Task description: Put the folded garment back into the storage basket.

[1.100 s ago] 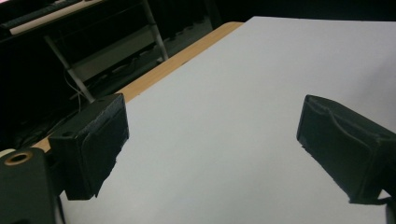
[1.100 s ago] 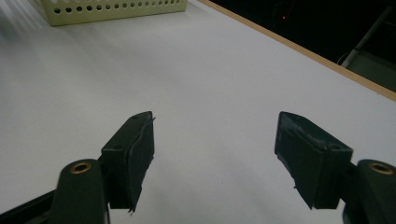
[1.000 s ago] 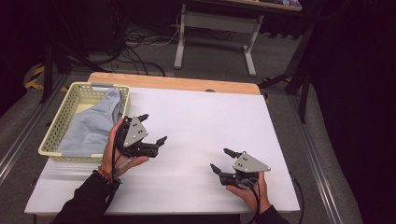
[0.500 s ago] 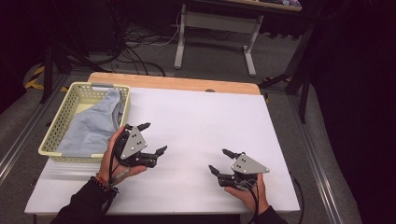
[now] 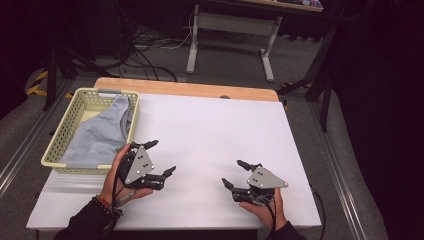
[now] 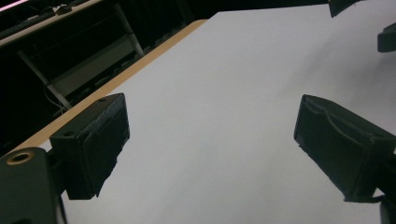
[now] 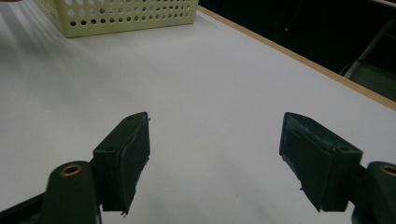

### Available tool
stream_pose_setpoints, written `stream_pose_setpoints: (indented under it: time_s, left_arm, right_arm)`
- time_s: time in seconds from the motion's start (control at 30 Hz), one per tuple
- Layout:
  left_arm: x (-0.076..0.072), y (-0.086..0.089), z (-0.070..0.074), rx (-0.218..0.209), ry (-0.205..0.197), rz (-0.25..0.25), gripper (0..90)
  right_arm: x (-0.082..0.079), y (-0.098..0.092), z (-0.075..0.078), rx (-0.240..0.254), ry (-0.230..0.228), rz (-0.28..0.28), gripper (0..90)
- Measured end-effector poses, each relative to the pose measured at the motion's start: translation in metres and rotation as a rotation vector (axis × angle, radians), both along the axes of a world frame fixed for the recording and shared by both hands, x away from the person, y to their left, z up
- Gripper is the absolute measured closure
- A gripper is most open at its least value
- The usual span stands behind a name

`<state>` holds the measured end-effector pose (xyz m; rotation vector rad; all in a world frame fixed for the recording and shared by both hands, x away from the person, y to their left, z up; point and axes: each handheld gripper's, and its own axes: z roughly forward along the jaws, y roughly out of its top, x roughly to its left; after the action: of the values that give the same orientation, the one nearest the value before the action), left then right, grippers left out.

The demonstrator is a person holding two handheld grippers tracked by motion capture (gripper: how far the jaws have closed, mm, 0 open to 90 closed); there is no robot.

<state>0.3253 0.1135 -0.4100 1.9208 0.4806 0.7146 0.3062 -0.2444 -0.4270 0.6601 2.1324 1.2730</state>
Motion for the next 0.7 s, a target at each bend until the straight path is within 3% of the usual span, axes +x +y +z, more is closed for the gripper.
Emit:
stream_pose_setpoints:
  time_s: [0.33, 0.7]
  left_arm:
    - [-0.012, 0.014, -0.017, 0.014, 0.017, 0.017, 11.6]
    - [-0.021, 0.026, -0.036, 0.042, 0.07, 0.036, 10.7]
  right_arm:
    - [-0.003, 0.002, -0.002, -0.01, -0.019, -0.001, 23.4]
    - [-0.007, 0.001, -0.006, -0.023, -0.023, -0.015, 19.7]
